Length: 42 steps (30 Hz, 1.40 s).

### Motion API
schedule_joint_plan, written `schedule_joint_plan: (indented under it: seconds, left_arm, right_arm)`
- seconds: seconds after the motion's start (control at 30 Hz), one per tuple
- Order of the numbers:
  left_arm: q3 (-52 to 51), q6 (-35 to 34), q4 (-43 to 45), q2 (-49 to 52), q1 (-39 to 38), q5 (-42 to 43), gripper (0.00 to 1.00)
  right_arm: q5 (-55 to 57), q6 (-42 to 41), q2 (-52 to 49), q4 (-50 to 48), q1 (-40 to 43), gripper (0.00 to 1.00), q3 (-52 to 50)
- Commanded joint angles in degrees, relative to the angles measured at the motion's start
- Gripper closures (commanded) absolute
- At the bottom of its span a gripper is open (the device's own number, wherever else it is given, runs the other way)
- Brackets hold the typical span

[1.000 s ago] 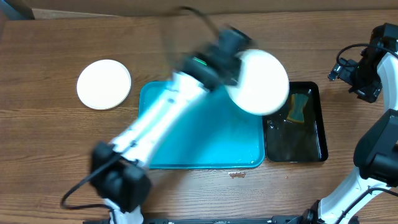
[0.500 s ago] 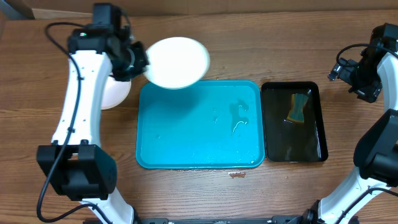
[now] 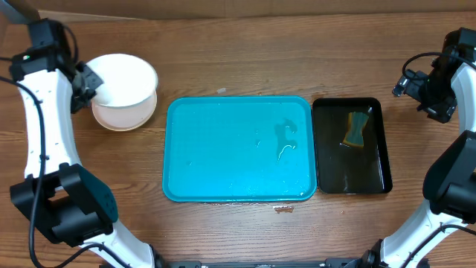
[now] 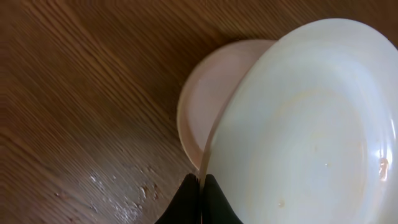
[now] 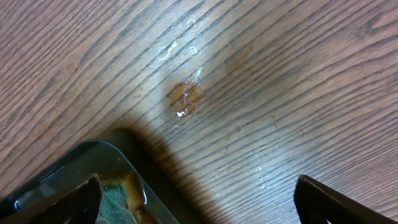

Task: Clean dirty plates on tray and stack at the side
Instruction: 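Carry the white plate left and lower it onto the plate stack, then open the left gripper and raise it off the stacked plates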

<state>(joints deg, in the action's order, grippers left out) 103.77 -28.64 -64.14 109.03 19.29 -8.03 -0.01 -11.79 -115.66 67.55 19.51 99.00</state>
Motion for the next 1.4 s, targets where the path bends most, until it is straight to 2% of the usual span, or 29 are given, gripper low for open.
schedule_joint_plan:
  seconds: [0.0,0.27,0.4,0.47,0.5,0.53,0.57,0.6,0.63,0.83,0.9,1.13,1.17,1.37]
  left_arm:
    - [-0.50,-0.92,1.53,2.10,1.97,-2.97,0.96]
    - [-0.50,-0.90,4.42,8.44,2.93,-4.44,0.96]
    - [-0.50,1.51,6.19,9.92,2.93,-4.13,0.96]
    - [-0.48,1.73,6.54,9.90,2.91,-3.28,0.89]
    - [-0.46,2.78,6.91,9.88,2.91,-1.40,0.81]
    - [-0.42,4.70,7.41,9.88,2.91,1.38,0.68]
    - [-0.42,9.57,8.13,9.88,2.93,8.24,0.45]
    - [-0.42,13.35,8.35,9.88,2.93,13.05,0.33]
    - [-0.35,16.50,8.50,9.79,2.93,17.81,0.25]
    - [0.94,26.88,7.39,8.37,2.54,38.73,0.18]
    - [1.20,27.93,6.95,7.08,2.12,41.66,0.14]
    - [1.18,28.20,5.68,0.20,-1.40,40.37,0.14]
    - [1.18,28.22,5.62,-0.42,-1.90,39.91,0.00]
    - [1.16,28.24,4.07,-0.92,-3.52,38.95,0.00]
  right_arm:
    - [-0.09,-0.26,1.53,-0.17,0.07,0.00,0.48]
    - [-0.09,-0.26,1.53,-0.17,0.07,0.00,0.48]
    - [-0.09,-0.24,1.53,-0.17,0.07,0.00,0.48]
    - [-0.09,-0.26,1.53,-0.17,0.07,0.00,0.48]
    - [-0.09,-0.26,1.53,-0.17,0.07,0.00,0.48]
    - [-0.09,-0.26,1.53,-0.17,0.07,0.00,0.48]
    - [-0.09,-0.24,1.53,-0.17,0.07,0.00,0.48]
    - [-0.09,-0.26,1.53,-0.17,0.07,0.00,0.48]
    - [-0.09,-0.26,1.53,-0.17,0.07,0.00,0.48]
    - [-0.09,-0.26,1.53,-0.17,0.07,0.00,0.48]
    - [-0.09,-0.26,1.53,-0.17,0.07,0.00,0.48]
    - [-0.09,-0.26,1.53,-0.17,0.07,0.00,0.48]
    - [-0.09,-0.26,1.53,-0.17,0.07,0.00,0.48]
    - [-0.09,-0.26,1.53,-0.17,0.07,0.00,0.48]
